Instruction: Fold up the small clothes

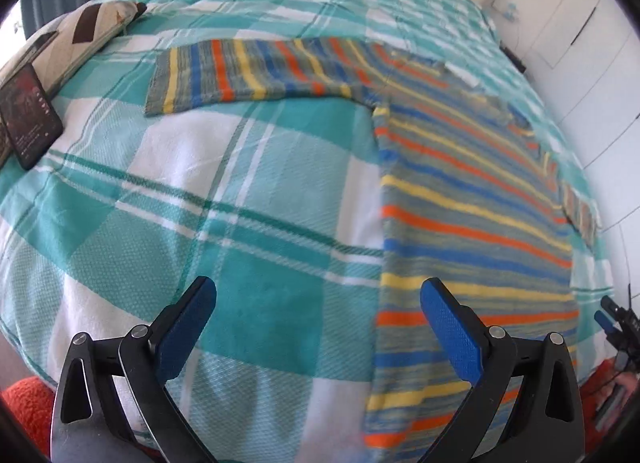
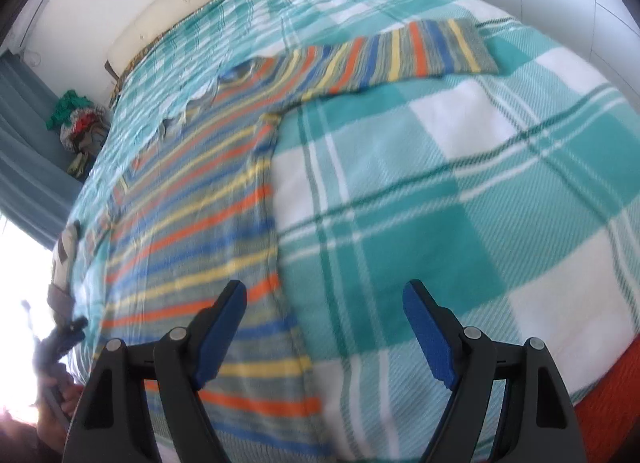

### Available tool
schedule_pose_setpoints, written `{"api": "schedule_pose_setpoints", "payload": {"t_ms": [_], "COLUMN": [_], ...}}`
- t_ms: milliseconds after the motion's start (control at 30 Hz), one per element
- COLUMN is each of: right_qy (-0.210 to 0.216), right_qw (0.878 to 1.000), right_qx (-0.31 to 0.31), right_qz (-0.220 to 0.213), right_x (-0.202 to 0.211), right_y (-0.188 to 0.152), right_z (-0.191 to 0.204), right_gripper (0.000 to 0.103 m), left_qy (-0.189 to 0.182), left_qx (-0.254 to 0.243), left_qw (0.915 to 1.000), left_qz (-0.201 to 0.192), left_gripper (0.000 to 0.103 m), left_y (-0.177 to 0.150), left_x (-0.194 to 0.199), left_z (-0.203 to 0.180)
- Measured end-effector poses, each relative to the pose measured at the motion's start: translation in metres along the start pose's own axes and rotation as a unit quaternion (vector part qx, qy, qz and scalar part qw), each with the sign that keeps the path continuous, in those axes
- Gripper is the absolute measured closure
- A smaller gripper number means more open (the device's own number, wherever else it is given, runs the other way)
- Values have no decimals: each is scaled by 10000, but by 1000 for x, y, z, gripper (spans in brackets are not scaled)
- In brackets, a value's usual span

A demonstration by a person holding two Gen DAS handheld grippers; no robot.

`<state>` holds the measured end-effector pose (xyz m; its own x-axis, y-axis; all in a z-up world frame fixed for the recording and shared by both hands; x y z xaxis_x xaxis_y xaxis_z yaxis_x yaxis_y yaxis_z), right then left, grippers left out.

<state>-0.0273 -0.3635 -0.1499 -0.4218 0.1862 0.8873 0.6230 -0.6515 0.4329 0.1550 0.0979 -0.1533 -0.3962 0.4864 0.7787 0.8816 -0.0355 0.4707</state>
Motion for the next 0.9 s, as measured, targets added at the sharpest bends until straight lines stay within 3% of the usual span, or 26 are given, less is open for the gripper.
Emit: {"api": "schedule_pose_setpoints", "payload": {"t_ms": [133, 233, 333, 433, 533, 667, 767, 867, 900], "right_qy": [424, 560, 428, 432, 409, 497, 593, 4, -150], "right_qw": [9968, 9932, 9850, 9740, 9748, 9785, 9818, 9923, 9921], "right_qx": [-562, -912, -1615, -2206, -2163, -1987, -1800, -1228, -1234], "right_qz": [-375, -466, -428, -283, -370, -235, 146, 132, 142], "right_x": [2, -12, -34, -59, -71, -92, -120, -133, -133], "right_y": [84, 136, 156, 158, 178, 202, 199, 199, 199], "right_z": [-16, -37, -82, -122, -143, -143, -129, -122, -125], "right_gripper": [23, 23, 23, 24, 27, 30, 43, 56, 68], "left_qy": [-215, -80, 269, 316, 372, 426, 564, 663, 687], "left_qx": [-337, -578, -568, -414, -222, -406, -389, -466, -495], "left_qw": [9981, 9964, 9956, 9964, 9987, 9975, 9973, 9965, 9962], "left_qz": [-460, -607, -691, -672, -265, -396, -264, -223, -210], "left_gripper": [1, 1, 1, 1, 2, 1, 1, 1, 1], "left_y": [38, 53, 47, 20, 8, 14, 11, 9, 8], "left_x": [6, -7, -21, -31, -46, -50, -61, -66, -66], "left_z": [-31, -35, -12, 15, 26, 20, 24, 25, 25]}}
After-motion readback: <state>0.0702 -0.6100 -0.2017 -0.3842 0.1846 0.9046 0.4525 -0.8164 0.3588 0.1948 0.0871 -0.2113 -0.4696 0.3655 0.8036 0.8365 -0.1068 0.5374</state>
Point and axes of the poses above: each gripper's, at about its wrist camera, not at the fingertips, and x roughly against the way its jaws point, z to its left, y to its top, the point moved 9 cm from there along -x, roughly the way its jaws point, and after that the axes turned 14 degrees about -y, right-handed, at the moved point
